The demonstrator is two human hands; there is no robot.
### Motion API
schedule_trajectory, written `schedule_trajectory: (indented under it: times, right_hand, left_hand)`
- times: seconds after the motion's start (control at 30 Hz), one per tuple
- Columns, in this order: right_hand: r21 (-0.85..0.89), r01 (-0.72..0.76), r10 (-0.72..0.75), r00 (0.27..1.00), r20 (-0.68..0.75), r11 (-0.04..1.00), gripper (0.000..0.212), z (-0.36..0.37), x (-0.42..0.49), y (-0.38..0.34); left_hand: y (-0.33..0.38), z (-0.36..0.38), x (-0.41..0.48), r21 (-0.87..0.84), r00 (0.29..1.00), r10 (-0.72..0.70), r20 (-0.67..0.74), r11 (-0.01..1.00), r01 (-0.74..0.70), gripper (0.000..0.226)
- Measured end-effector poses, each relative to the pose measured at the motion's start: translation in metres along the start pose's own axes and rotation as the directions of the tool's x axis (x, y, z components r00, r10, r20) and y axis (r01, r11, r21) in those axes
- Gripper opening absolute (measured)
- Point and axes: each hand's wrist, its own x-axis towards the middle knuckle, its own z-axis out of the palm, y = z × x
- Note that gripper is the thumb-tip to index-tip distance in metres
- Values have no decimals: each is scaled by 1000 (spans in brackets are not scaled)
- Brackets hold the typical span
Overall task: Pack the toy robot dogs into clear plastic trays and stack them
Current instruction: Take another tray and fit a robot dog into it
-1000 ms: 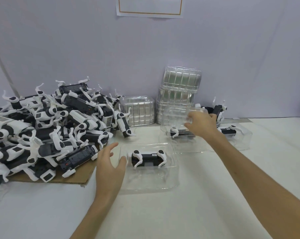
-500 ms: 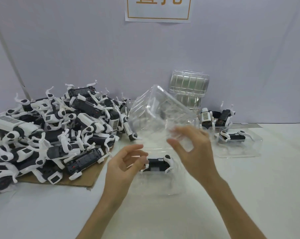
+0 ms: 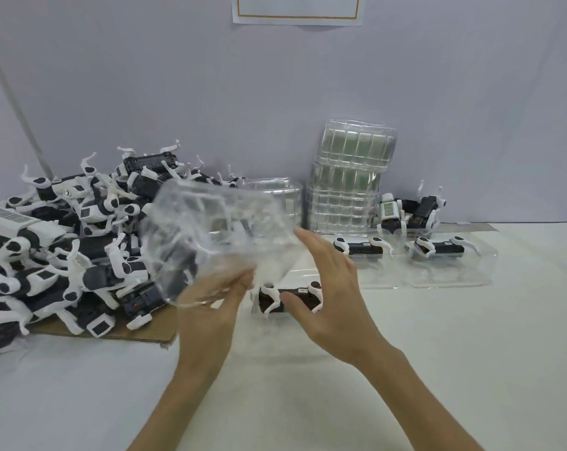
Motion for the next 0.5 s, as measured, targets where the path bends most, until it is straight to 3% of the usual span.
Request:
schedule_trajectory:
  times: [0.1, 0.2, 0.3, 0.37, 0.5]
  right_hand:
    - [-58, -79, 91, 962, 258, 995, 79, -9, -1, 13]
    - [-278, 19, 126, 860, 495, 960, 64, 1, -8, 25]
    - [-186, 91, 11, 874, 486, 978, 40, 15, -6, 27]
    - [-156, 105, -12, 861, 508, 982, 36, 25, 2, 27]
    - [-264, 114, 38, 860, 509, 958, 37, 47, 30, 37]
  left_hand:
    - [-8, -4, -1, 106, 976, 81, -200, 993, -61, 21]
    - [-12, -7, 0, 206, 945, 186, -270, 970, -132, 35]
    - [-9, -5, 1, 206, 926, 257, -276, 957, -204, 11]
    - [-6, -3, 1, 211, 912, 296, -283, 947, -241, 10]
    - [-5, -4, 1, 242, 913, 299, -279, 941, -235, 14]
